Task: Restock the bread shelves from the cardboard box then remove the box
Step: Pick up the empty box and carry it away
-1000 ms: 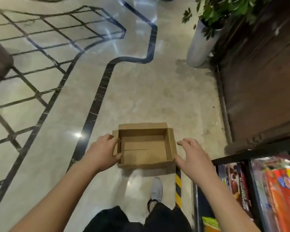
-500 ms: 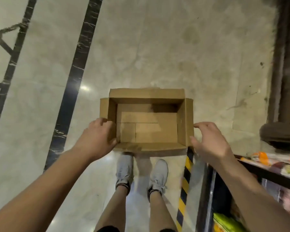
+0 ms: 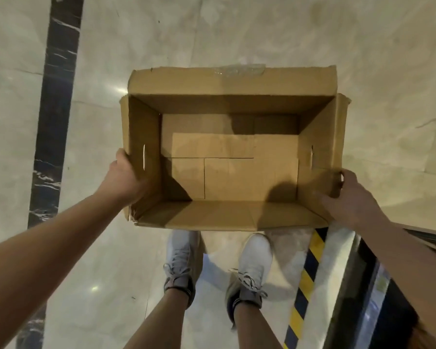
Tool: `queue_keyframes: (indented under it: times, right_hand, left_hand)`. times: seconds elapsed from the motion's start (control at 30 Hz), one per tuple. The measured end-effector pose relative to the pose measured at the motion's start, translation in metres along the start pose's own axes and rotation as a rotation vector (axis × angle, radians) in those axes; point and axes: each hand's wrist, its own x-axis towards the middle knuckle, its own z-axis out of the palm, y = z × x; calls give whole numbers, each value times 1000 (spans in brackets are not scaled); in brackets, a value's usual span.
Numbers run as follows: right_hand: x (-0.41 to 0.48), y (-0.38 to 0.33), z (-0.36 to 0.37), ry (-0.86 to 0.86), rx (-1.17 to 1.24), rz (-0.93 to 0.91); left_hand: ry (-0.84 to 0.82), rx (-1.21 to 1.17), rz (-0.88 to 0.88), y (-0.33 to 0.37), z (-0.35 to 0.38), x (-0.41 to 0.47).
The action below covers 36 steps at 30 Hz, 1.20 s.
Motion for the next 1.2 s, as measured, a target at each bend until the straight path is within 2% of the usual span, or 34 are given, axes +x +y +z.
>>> queue_keyframes:
  times: [0.17,0.33,0.5,0.67,0.77,0.97,1.07,1.2]
  right_hand:
    - [17,3,6,-6,15,22]
    - [-32,-2,-25,4,57,-1]
    - [-126,-16,-92,27,135,-44]
    - [-251,-31,-168,120,230,-63]
    - [-327,-37,-209,171,253,-65]
    - [-468,-44,-271,301,446,-140]
    - [-519,-47,-289,340,481,-164]
    - [-547,-57,-302,327,411,-173]
  left_hand:
    - [-47,-49,-1,-5,-11,3]
    - [-58,-139,23,-1,-49,-40]
    - [-62,-191,87,1,-116,-108]
    - [30,-172,180,5,-199,-203]
    - [106,-244,231,1,-252,-268]
    - [233,-364,379,-14,-348,-392]
    - [289,-432,424,-29,-379,-433]
    - [343,-466,429,-48,-400,-461]
